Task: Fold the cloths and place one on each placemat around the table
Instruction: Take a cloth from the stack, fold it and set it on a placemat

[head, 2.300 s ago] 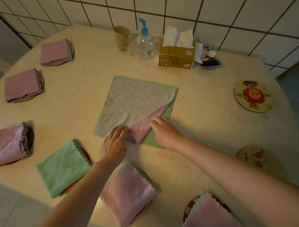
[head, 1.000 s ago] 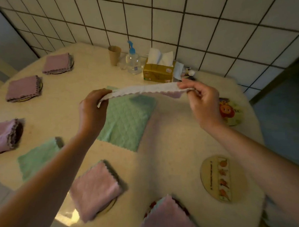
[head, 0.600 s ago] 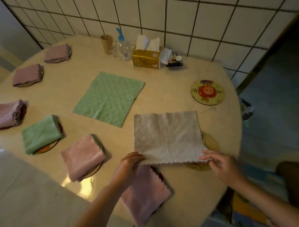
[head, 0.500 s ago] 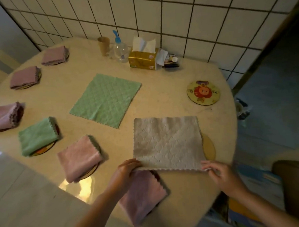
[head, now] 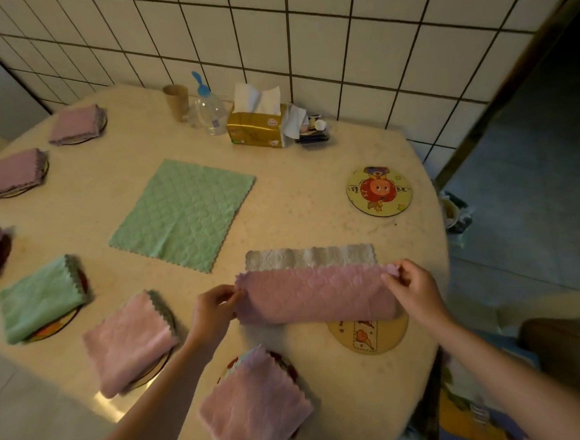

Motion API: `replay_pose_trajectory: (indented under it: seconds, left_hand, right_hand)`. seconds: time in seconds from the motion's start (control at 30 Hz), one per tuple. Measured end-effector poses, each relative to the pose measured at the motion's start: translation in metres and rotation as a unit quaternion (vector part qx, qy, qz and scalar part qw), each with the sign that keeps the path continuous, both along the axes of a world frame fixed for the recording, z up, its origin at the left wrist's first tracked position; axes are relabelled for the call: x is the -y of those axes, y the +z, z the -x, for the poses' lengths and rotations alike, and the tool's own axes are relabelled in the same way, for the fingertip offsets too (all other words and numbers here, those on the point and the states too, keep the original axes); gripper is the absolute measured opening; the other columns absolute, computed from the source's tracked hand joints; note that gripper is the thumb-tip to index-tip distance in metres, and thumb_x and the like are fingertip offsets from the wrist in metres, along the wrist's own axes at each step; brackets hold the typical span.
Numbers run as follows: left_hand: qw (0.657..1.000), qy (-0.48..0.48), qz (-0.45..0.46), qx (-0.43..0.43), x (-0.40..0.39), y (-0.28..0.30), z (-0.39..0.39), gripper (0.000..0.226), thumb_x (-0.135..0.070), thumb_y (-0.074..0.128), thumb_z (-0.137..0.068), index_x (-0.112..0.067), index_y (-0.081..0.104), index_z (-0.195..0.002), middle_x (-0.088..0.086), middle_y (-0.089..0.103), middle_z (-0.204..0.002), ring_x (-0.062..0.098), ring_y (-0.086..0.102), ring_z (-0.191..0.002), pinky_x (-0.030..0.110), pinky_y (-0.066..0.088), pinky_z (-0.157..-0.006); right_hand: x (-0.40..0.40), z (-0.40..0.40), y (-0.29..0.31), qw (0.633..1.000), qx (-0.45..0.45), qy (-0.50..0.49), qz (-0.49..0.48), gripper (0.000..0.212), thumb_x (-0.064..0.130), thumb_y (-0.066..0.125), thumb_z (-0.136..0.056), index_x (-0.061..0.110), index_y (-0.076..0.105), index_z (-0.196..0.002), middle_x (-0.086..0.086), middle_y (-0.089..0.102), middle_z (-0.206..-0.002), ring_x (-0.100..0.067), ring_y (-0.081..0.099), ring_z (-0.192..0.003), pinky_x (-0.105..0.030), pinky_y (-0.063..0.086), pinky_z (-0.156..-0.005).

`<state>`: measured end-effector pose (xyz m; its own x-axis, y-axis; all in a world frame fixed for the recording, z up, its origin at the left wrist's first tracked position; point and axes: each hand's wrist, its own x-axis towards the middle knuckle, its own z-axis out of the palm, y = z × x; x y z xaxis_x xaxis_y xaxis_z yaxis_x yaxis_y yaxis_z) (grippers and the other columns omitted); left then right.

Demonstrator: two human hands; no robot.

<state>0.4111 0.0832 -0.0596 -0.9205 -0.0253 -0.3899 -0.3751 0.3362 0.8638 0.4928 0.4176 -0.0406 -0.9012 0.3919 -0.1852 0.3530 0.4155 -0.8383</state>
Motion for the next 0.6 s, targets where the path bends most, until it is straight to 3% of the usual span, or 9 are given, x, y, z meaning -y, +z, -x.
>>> replay_pose_trajectory:
  seconds: [0.1,0.23,0.33,0.47,0.6]
  left_hand:
    - [0.999,0.028,0.002,0.019,-0.010,-0.011,0.020,0.019,-0.011,0.065,-0.089,-0.012,0.066,-0.070,0.004,0.059,-0.065,0.021,0.054,-0.065,0.037,0.050,-0.063]
    - [0.998,0.027,0.047,0.019,-0.014,-0.032,0.044,0.021,-0.017,0.067,-0.087,-0.016,0.067,-0.066,-0.001,0.058,-0.057,0.018,0.050,-0.059,0.036,0.045,-0.058]
    - [0.997,0.003,0.079,0.017,-0.019,-0.038,0.055,0.026,-0.019,0.065,-0.089,-0.022,0.064,-0.063,-0.011,0.055,-0.047,0.017,0.047,-0.053,0.030,0.040,-0.053]
    - [0.991,-0.040,0.130,0.004,-0.025,-0.038,0.063,0.025,-0.020,0.057,-0.093,-0.025,0.060,-0.069,-0.003,0.056,-0.056,0.017,0.049,-0.048,0.028,0.040,-0.046]
    - [0.981,-0.051,0.184,0.005,-0.028,-0.039,0.068,0.019,-0.022,0.055,-0.094,-0.021,0.062,-0.076,0.000,0.059,-0.061,0.019,0.052,-0.053,0.031,0.043,-0.052]
  right_hand:
    - [-0.005,0.031,-0.007,0.999,0.016,-0.037,0.014,0.007,0.020,0.060,-0.090,0.015,0.063,-0.086,0.001,0.068,-0.080,-0.013,0.064,-0.078,-0.025,0.051,-0.065]
    - [-0.013,0.060,-0.030,0.997,0.066,-0.050,0.005,0.012,0.019,0.056,-0.093,0.013,0.067,-0.092,-0.002,0.069,-0.085,-0.018,0.066,-0.083,-0.038,0.057,-0.076]
    - [-0.016,0.069,-0.044,0.994,0.092,-0.061,-0.011,0.012,0.020,0.057,-0.092,0.013,0.067,-0.092,-0.001,0.068,-0.086,-0.018,0.065,-0.082,-0.033,0.056,-0.072]
    - [-0.019,0.074,-0.054,0.992,0.100,-0.071,-0.023,0.011,0.020,0.059,-0.091,0.014,0.067,-0.088,-0.001,0.068,-0.082,-0.017,0.065,-0.077,-0.027,0.052,-0.063]
    - [-0.021,0.075,-0.058,0.990,0.110,-0.083,-0.027,0.017,0.026,0.060,-0.090,0.011,0.068,-0.089,-0.003,0.068,-0.082,-0.019,0.065,-0.076,-0.030,0.054,-0.063]
